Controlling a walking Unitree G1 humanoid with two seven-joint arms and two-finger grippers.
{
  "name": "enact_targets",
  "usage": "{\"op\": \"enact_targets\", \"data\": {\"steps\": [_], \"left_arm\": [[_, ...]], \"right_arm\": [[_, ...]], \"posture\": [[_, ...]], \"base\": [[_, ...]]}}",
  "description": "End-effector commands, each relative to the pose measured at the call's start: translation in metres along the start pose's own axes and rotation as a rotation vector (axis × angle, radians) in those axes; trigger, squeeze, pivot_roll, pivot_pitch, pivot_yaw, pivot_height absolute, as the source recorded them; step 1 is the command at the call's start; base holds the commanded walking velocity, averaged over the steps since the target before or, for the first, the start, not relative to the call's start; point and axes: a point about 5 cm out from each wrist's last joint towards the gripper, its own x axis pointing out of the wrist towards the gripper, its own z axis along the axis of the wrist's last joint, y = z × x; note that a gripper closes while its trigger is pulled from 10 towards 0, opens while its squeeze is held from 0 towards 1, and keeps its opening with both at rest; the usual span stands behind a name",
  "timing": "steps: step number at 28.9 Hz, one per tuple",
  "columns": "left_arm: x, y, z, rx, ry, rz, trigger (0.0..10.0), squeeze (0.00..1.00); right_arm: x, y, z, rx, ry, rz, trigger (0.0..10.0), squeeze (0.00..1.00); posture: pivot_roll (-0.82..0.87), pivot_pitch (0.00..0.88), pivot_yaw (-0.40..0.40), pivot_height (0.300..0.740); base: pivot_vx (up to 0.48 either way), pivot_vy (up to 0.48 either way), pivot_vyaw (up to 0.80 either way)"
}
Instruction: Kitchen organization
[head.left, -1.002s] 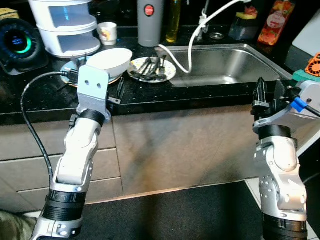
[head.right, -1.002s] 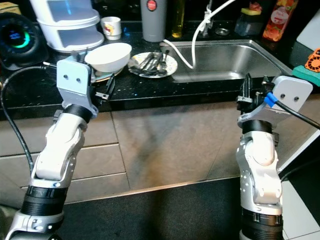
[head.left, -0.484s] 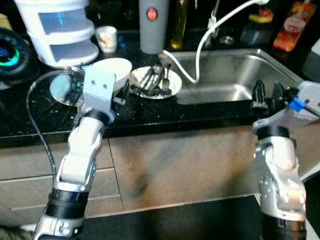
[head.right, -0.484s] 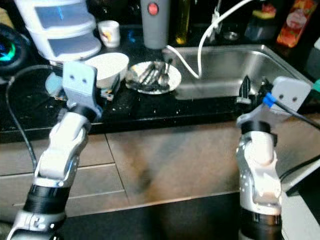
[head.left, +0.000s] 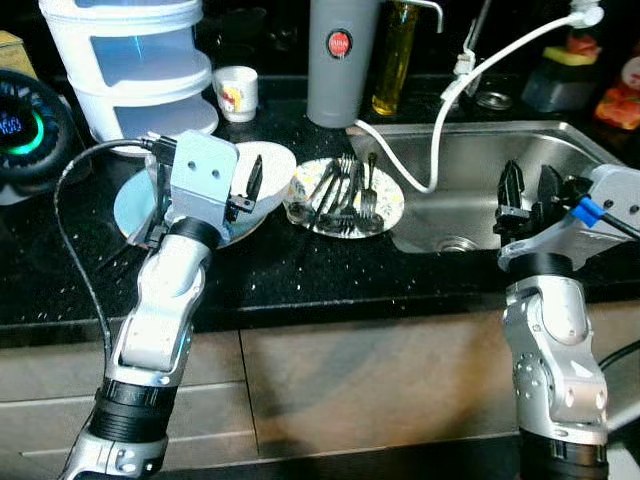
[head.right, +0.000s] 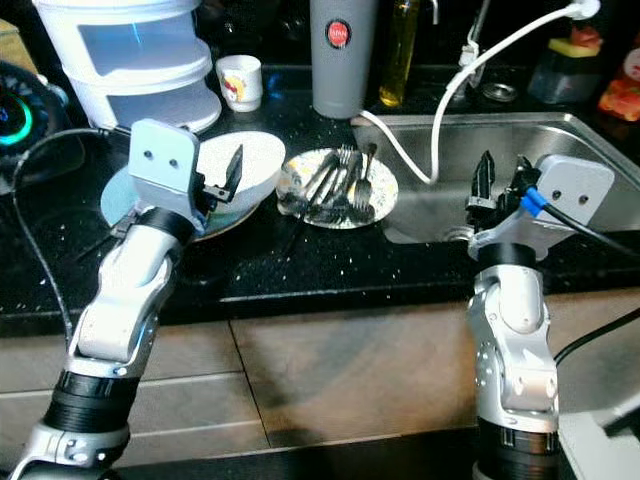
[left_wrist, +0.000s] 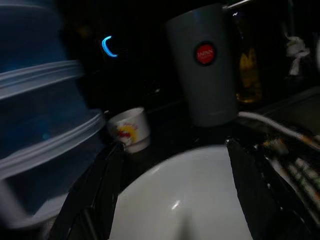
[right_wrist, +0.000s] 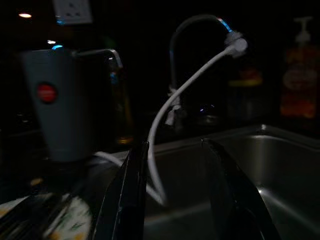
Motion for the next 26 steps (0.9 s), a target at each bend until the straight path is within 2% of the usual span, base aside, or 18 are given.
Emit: {"op": "enact_targets", "data": {"steps": [1,6,17,26], "left_arm": [[-0.002,-0.002,0.008,0.027,-0.043,-0.025,10.0,0.00],[-0.002,-0.010,0.020,0.064,-0.092,-0.074,10.0,0.00],[-0.003,-0.021,0.019,-0.017,-0.058,-0.085,10.0,0.00],[-0.001,-0.022,0.017,-0.024,-0.043,-0.075,10.0,0.00]], "right_arm": [[-0.001,0.000,0.002,-0.003,-0.002,-0.002,10.0,0.00],[0.000,-0.001,0.001,-0.002,0.000,0.000,10.0,0.00],[0.000,0.001,0.000,0.023,0.007,0.004,10.0,0.00],[-0.001,0.001,0.000,0.023,0.009,0.003,10.0,0.00]], "posture": [[0.00,0.023,0.002,0.740],[0.00,0.025,0.002,0.740],[0.00,0.028,0.000,0.740],[0.00,0.028,0.002,0.740]], "base": [[0.000,0.000,0.00],[0.000,0.000,0.00],[0.000,0.000,0.00],[0.000,-0.437,0.00]]}}
